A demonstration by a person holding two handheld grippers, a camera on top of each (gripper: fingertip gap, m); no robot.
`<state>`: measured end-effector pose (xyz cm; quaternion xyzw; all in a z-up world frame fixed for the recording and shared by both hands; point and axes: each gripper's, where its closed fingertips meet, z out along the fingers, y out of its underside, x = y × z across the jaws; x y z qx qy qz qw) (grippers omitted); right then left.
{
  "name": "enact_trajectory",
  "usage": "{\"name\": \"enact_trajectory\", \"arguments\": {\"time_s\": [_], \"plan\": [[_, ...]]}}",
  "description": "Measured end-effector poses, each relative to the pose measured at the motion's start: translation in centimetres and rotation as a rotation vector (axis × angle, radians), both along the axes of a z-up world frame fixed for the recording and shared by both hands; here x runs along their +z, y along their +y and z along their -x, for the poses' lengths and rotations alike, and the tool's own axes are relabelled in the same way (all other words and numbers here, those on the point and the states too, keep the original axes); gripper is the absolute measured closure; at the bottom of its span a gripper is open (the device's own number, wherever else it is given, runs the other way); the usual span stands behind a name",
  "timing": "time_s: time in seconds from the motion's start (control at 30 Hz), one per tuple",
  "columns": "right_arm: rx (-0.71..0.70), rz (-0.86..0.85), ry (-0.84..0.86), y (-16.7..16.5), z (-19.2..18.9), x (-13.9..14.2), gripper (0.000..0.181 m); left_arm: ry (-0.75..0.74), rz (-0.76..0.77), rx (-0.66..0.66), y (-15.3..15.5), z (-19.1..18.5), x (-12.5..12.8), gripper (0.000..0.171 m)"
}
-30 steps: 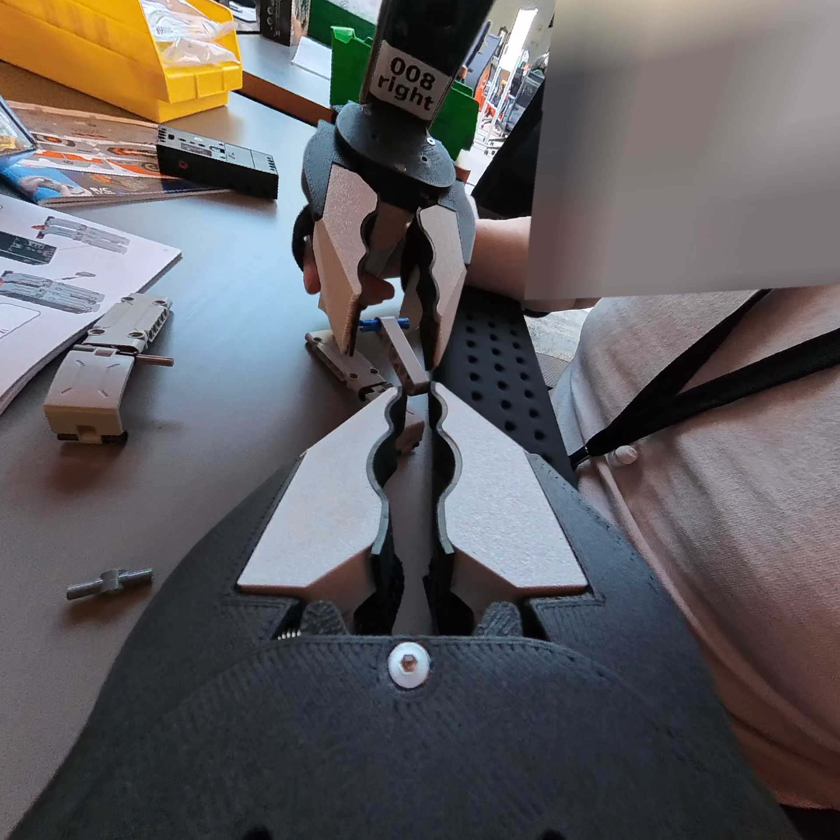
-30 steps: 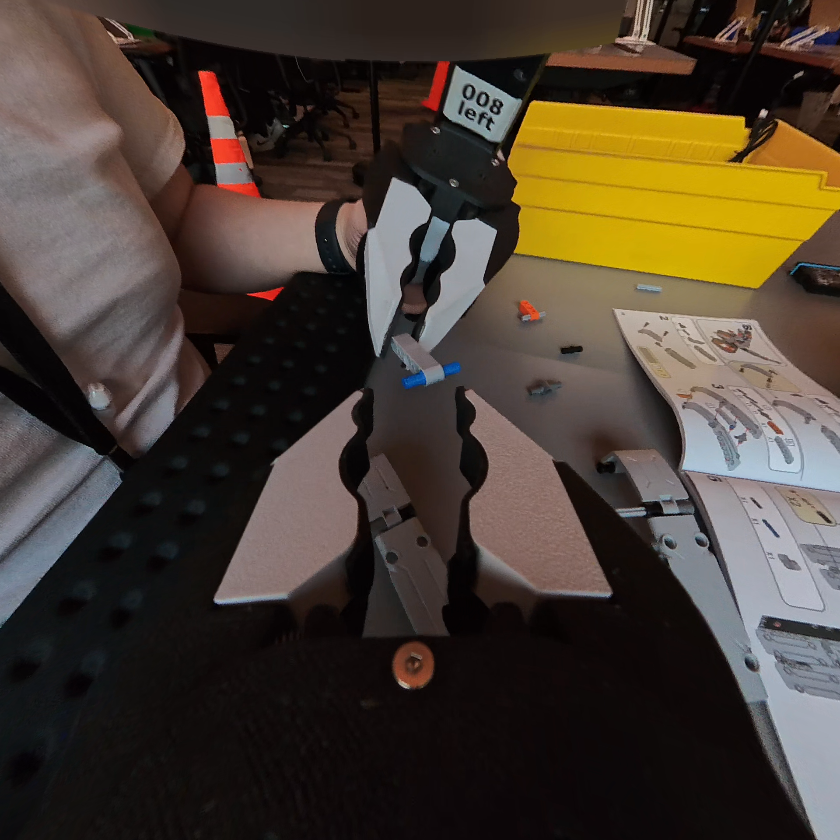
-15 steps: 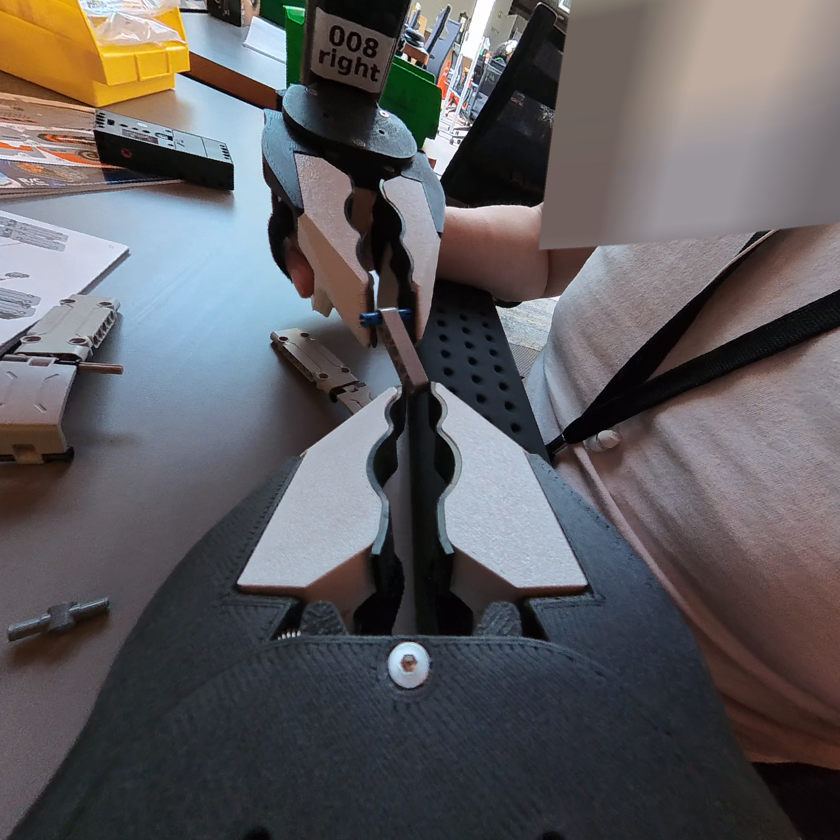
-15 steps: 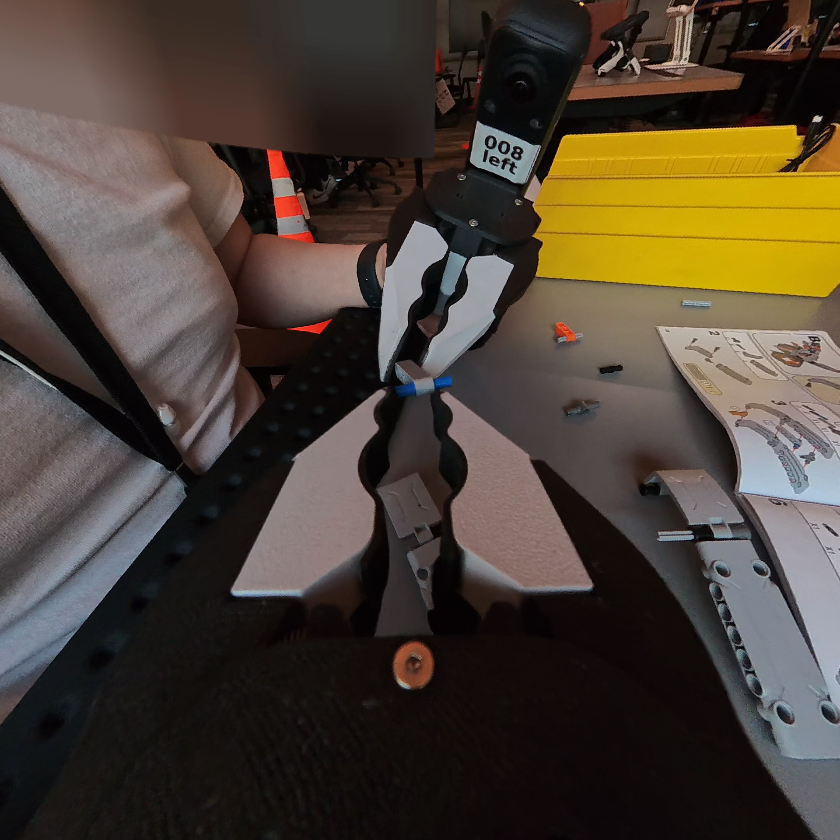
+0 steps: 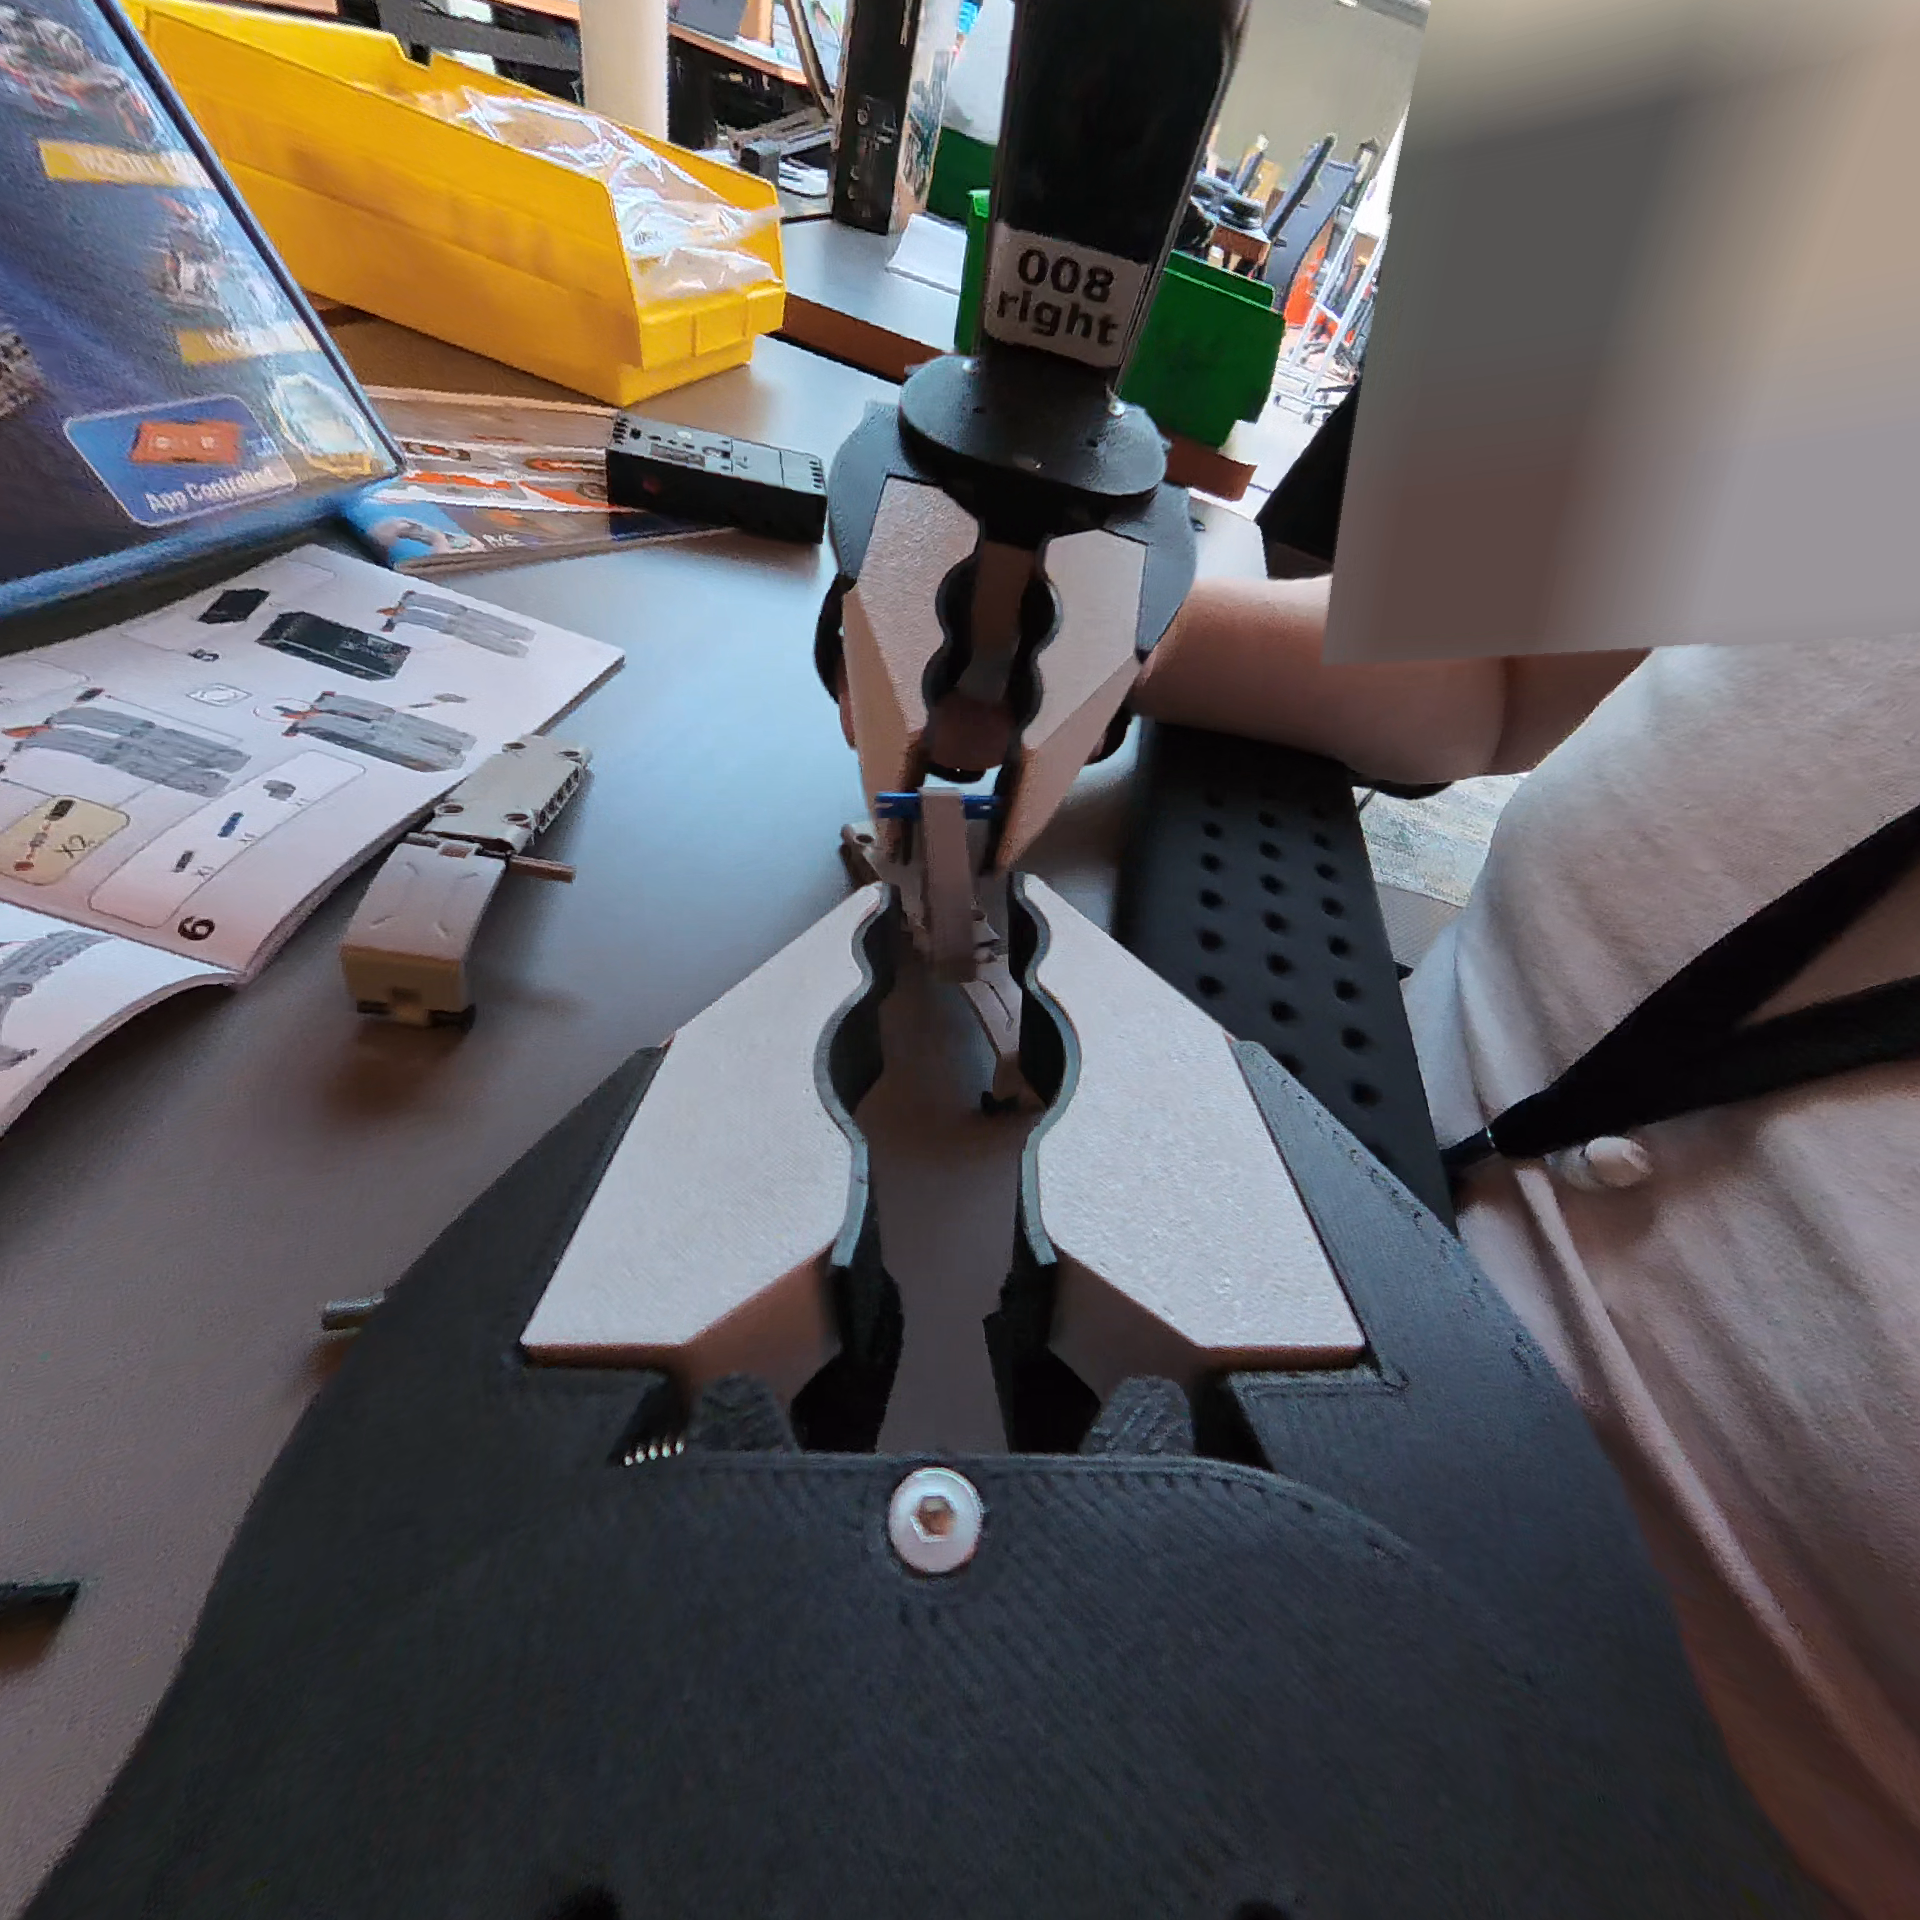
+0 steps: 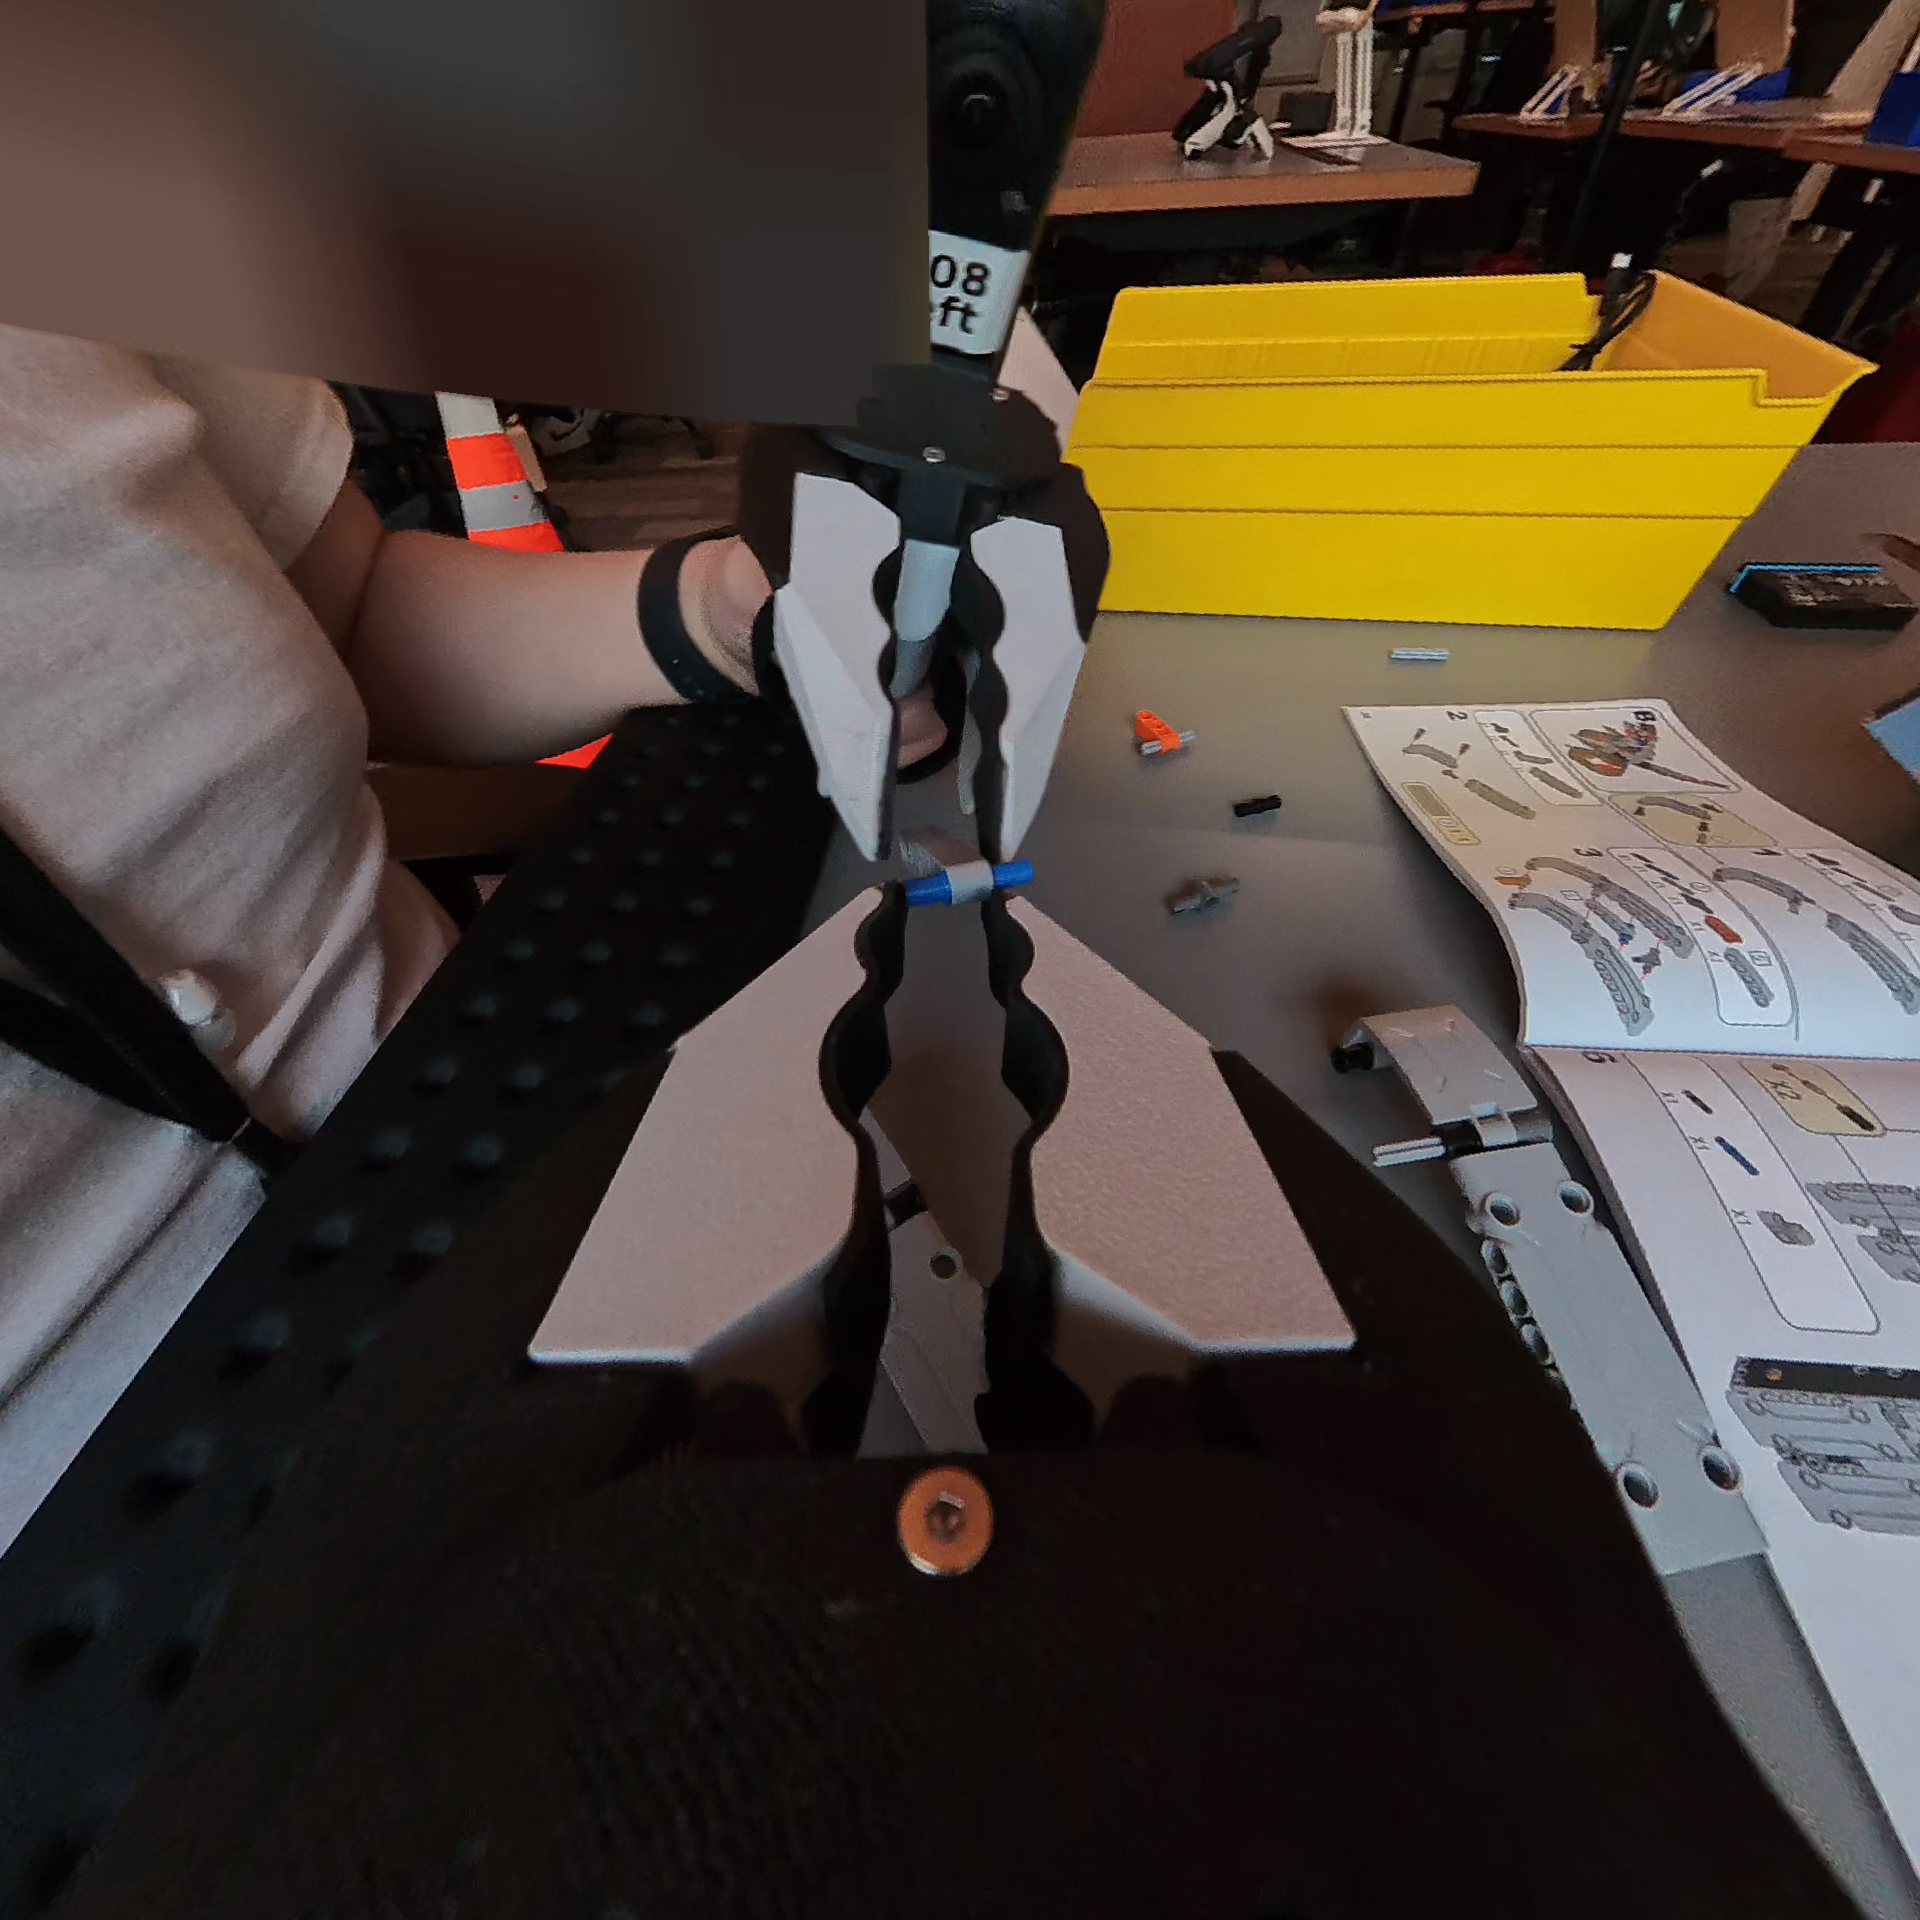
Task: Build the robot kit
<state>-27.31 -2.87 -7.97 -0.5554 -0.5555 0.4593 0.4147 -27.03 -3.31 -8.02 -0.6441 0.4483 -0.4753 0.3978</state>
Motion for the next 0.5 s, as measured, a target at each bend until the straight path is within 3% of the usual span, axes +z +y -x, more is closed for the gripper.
{"name": "enact_trajectory", "arguments": {"time_s": [0.23, 0.5], "plan": [[-0.081, 0.046, 0.066, 1.6, 0.0, 0.9, 0.167, 0.089, -0.109, 0.137, 1.8, -0.5, -0.1, 0.153], [-0.161, 0.130, 0.196, 3.5, -1.4, 3.2, 0.167, 0.054, -0.049, 0.137, 2.4, -0.9, 0.7, 0.153]]}}
